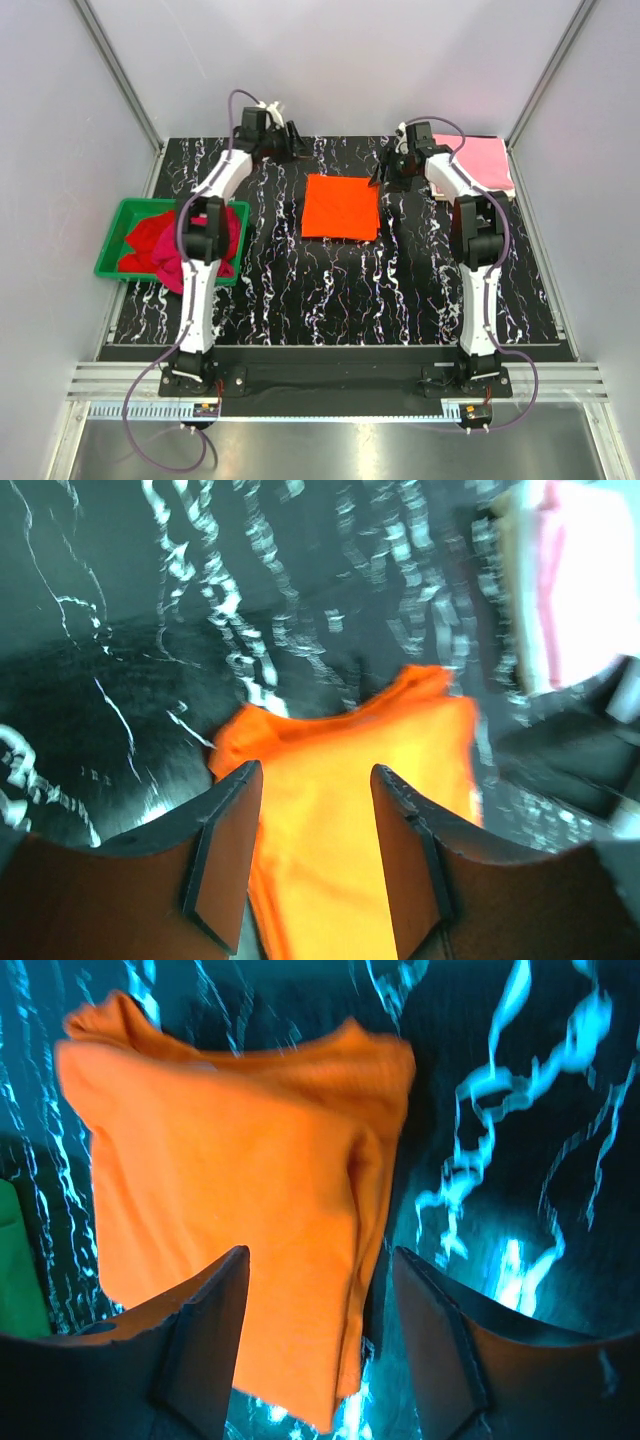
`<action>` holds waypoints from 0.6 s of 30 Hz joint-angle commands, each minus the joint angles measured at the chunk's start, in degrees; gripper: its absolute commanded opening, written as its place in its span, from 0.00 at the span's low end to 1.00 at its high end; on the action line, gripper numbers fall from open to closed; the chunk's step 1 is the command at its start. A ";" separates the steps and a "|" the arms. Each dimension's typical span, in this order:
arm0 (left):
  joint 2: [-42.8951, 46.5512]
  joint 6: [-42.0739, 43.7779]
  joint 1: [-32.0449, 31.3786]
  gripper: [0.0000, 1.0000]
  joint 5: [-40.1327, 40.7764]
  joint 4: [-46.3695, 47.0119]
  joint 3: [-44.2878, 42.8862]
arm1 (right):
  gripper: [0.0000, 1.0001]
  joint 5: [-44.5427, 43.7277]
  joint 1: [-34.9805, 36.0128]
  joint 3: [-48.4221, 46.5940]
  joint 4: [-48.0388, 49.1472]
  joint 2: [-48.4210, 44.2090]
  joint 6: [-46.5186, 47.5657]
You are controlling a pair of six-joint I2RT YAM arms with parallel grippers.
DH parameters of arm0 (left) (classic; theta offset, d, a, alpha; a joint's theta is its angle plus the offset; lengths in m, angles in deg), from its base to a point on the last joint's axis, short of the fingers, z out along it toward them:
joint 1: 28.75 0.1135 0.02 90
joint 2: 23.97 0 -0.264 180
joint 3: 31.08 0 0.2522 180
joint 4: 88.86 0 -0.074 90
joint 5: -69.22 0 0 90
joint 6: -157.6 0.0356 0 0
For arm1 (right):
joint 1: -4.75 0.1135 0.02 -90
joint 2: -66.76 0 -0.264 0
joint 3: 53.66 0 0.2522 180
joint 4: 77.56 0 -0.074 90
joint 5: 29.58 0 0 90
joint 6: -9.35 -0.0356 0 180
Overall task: Fold and stack the t-shirts
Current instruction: Neatly place the folded tshirt to the corner
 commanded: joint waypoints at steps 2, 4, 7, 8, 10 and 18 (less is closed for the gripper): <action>18.88 0.77 -1.06 0.52 -3.01 1.28 9.49 | 0.66 1.65 -0.33 -6.60 0.99 3.53 6.69; 26.15 0.86 -2.64 0.52 -3.71 1.36 17.55 | 0.66 4.19 -0.42 -8.45 1.07 5.90 8.98; 35.75 2.87 -7.20 0.49 3.55 -0.04 27.33 | 0.67 7.01 -0.77 -12.75 0.46 9.77 10.48; 38.04 4.79 -10.17 0.50 8.11 -0.04 29.79 | 0.67 7.37 -0.86 -14.24 -1.37 10.91 11.00; 43.30 5.86 -12.48 0.50 9.82 -0.04 34.73 | 0.67 7.37 -1.29 -19.95 -4.45 14.34 12.67; 53.43 5.43 -16.97 0.53 5.96 -1.89 41.15 | 0.70 9.39 -1.74 -28.93 -9.65 19.88 15.05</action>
